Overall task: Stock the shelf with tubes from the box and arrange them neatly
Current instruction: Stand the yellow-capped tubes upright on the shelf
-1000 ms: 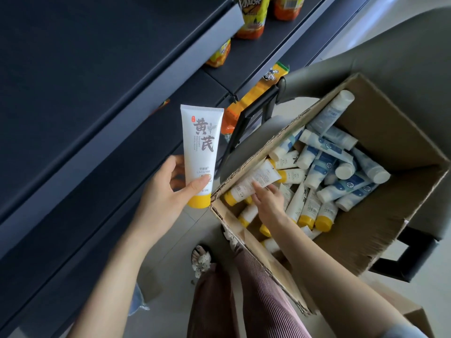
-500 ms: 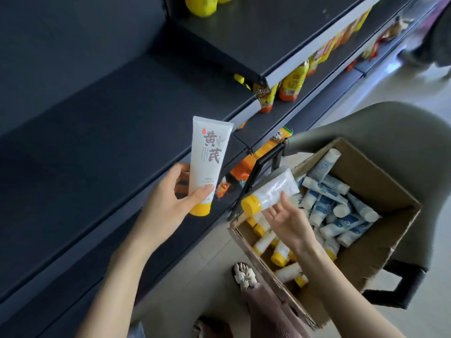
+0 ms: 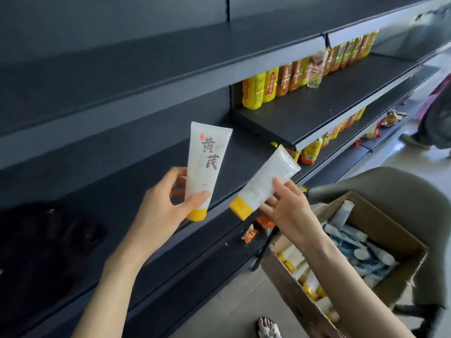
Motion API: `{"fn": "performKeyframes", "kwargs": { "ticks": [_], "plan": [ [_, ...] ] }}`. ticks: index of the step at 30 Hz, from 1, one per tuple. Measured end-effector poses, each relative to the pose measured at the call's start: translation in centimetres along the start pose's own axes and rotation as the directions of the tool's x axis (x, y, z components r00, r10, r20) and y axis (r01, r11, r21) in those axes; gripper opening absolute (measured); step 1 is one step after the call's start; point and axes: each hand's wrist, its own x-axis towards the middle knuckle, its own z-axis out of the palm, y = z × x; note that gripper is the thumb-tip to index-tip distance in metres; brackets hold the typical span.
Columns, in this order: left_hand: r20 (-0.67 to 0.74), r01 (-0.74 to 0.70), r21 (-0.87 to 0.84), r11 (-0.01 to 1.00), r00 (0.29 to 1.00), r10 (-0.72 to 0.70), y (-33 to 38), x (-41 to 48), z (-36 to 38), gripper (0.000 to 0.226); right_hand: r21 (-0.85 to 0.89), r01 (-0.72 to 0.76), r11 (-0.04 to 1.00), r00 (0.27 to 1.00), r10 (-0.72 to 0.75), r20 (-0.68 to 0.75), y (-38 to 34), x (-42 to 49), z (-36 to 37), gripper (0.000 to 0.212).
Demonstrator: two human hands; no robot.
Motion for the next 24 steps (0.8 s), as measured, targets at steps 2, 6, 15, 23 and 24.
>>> {"fn": "performKeyframes", "kwargs": {
  "ticks": [2, 6, 15, 23, 24],
  "plan": [
    [-0.045, -0.043, -0.014, 0.999, 0.998, 0.042, 1.6, -1.2, -2.3, 0.036, -0.083, 0.054, 0.995, 0.998, -0.050, 0.049, -1.1, -0.3, 3.5, 0.041],
    [-0.109, -0.126, -0.021, 0.992, 0.986, 0.123, 4.4, -3.9, -6.6, 0.035, -0.167, 0.162, 0.973, 0.977, -0.133, 0.169, -2.7, -1.2, 10.3, 0.038],
    [-0.310, -0.204, 0.007, 0.979, 0.930, 0.196, 7.5, -8.1, -15.7, 0.038, -0.244, 0.255, 0.936, 0.894, -0.132, 0.428, -2.4, -2.2, 21.1, 0.037],
    [-0.479, -0.134, 0.092, 0.987, 0.863, 0.162, 8.6, -9.6, -22.5, 0.037, -0.273, 0.297, 0.915, 0.819, -0.097, 0.565, -2.4, 0.5, 28.3, 0.037],
    [-0.499, -0.126, 0.099, 0.987, 0.852, 0.159, 8.7, -9.4, -23.2, 0.036, -0.279, 0.311, 0.908, 0.808, -0.098, 0.582, -2.5, 1.1, 29.2, 0.038]
  ]
}}
